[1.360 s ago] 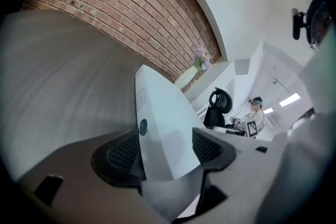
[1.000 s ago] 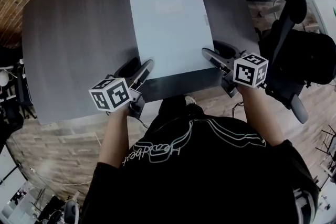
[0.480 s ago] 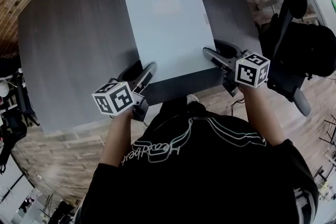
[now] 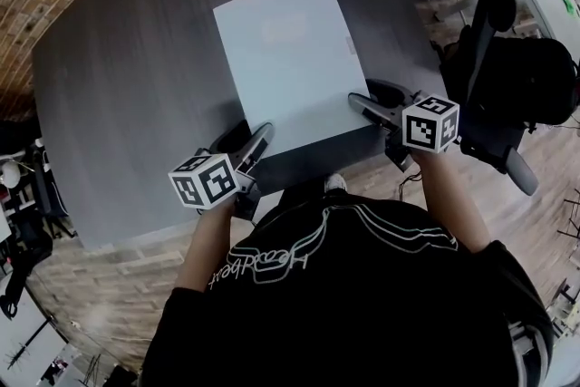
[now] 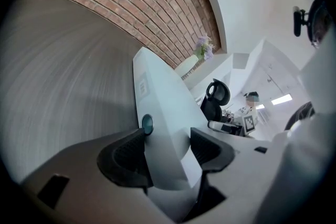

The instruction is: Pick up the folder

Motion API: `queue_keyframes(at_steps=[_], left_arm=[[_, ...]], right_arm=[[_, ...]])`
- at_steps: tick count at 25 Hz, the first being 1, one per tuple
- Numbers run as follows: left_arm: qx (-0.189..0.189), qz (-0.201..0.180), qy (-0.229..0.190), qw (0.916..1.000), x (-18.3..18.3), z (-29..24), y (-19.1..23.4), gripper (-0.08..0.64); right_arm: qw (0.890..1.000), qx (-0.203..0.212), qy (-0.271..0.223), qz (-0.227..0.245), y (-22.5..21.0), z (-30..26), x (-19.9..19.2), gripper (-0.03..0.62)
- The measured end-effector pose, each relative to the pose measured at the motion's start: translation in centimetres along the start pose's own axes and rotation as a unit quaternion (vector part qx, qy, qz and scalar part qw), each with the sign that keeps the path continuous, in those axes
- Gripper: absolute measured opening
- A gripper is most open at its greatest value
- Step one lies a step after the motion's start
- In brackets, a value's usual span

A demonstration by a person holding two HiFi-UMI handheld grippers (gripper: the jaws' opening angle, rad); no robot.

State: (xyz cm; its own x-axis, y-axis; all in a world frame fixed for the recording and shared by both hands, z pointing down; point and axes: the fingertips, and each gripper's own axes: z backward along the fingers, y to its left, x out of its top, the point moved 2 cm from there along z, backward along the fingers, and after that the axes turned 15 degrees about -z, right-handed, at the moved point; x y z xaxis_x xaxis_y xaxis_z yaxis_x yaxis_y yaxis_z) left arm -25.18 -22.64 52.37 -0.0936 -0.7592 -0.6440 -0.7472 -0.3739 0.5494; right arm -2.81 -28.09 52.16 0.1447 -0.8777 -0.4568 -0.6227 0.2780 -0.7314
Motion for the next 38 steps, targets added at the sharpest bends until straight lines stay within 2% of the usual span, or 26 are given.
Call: queue_keyframes(at_steps=[5,14,38], left_arm=[[0.01,-0.013,0.0,0.9999,0.2,0.0,0.0,0.272],[0.036,-0.015,-0.009,0.9992,-0.2,0.4,-0.8,0.265],[0.057,-0.005,-0.018,0.9982,-6.6,2.8,-6.0,0.262]], right_arm=[[1.0,0.004,-0.002,0.001,0.0,0.0,0.1,0.22],[1.0,0.009,0.0,0.004,0.1,0.6,-0.2,0.219],[0.999,0.031,0.007,0.015,0.4,5.3,-6.1,0.219]])
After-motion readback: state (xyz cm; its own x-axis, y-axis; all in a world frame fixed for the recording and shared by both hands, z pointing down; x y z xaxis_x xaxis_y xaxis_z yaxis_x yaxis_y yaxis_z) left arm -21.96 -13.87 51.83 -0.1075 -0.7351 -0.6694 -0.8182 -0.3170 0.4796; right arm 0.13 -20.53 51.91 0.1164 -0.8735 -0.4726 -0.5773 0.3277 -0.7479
